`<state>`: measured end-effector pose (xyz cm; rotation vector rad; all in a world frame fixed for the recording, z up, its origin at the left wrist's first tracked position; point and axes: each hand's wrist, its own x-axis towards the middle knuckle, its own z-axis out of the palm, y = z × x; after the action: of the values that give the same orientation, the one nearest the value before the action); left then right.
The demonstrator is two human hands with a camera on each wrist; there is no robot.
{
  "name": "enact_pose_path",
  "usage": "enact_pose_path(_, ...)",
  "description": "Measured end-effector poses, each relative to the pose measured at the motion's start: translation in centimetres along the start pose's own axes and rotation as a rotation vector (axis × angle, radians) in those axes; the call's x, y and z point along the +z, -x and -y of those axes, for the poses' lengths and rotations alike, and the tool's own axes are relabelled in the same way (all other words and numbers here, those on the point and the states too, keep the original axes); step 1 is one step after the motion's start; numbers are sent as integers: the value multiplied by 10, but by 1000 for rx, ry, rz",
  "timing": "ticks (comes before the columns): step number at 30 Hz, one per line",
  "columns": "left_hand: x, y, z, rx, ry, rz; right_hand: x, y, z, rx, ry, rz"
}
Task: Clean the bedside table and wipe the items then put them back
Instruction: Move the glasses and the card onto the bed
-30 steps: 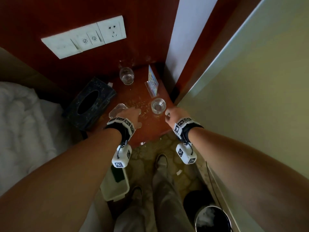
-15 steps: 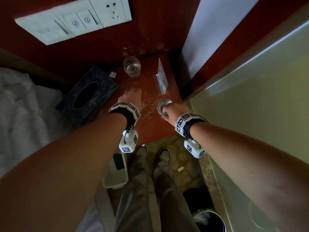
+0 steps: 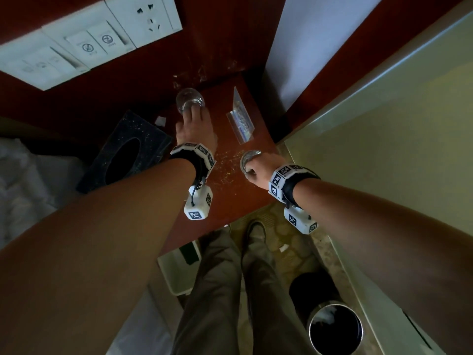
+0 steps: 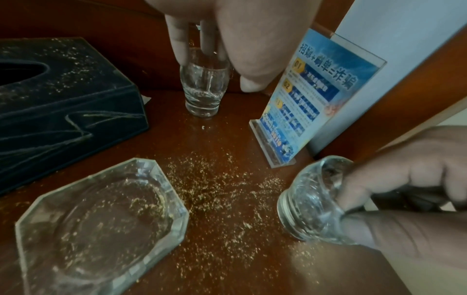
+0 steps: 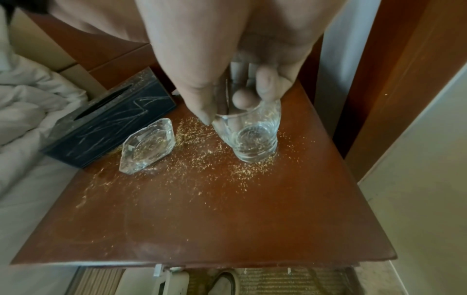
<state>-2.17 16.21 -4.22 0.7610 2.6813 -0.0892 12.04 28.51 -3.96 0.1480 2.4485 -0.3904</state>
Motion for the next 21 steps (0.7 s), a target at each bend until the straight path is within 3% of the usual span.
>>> enact_pose_path(10,-4,-35,7,-53,-65,80,-5,-6,3,50,-27,42)
enact_pose_path(21,-5,-46,13,1,-134,61,-9,-11,9,64,9,48)
